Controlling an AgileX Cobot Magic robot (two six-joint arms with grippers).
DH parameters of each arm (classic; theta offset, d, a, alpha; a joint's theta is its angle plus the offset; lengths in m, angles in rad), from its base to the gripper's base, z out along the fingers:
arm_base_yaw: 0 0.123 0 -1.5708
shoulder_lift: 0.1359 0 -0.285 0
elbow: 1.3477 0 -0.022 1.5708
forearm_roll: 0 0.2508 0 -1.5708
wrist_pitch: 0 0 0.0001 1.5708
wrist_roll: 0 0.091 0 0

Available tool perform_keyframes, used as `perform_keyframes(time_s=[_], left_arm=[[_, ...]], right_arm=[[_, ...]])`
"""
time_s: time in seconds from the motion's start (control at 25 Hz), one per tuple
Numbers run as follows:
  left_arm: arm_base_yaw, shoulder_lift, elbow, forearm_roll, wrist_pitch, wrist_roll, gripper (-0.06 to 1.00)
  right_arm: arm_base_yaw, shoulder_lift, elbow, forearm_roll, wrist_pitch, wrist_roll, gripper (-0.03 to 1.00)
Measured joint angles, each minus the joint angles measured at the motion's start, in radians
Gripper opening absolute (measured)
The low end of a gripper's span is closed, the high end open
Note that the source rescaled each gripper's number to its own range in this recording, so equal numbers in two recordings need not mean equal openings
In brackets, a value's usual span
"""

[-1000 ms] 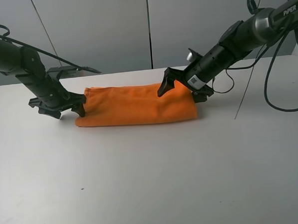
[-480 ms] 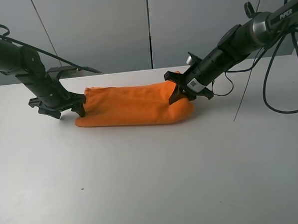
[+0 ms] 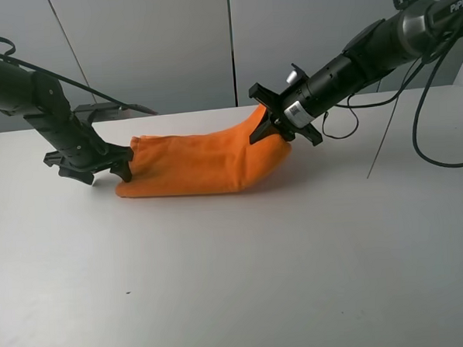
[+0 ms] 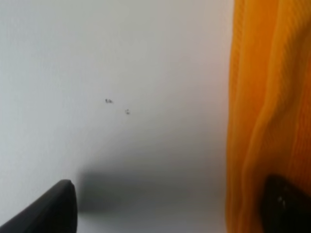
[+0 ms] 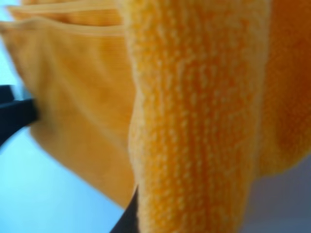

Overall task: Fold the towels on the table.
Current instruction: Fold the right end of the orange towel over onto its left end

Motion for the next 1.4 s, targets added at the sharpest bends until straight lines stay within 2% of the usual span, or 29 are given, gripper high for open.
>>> perform_keyframes(time_s=[0.2,0.4,0.52,0.8,1.24,1.4], left_arm=[[0.000,0.000,0.000,0.000,0.002,0.000,0.97],[0.000,0.000,0.000,0.001,0.003,0.000,0.97],[0.000,0.000,0.000,0.001,0.003,0.000,0.97],[0.000,0.000,0.000,0.001,0.003,0.000,0.97],[-0.001,0.000,0.000,0.003,0.003,0.000,0.97],[-0.001,0.000,0.000,0.003,0.003,0.000,0.97]], right_arm=[[0.022,-0.002,-0.033,0.070,0.038,0.002,0.05],[0.082,-0.002,-0.048,0.120,0.040,0.015,0.05],[0.133,-0.002,-0.048,0.132,-0.002,0.023,0.05],[0.223,-0.002,-0.049,0.234,-0.119,0.027,0.05],[0.292,-0.002,-0.053,0.333,-0.243,-0.001,0.05],[0.292,0.028,-0.085,0.371,-0.236,-0.022,0.05]])
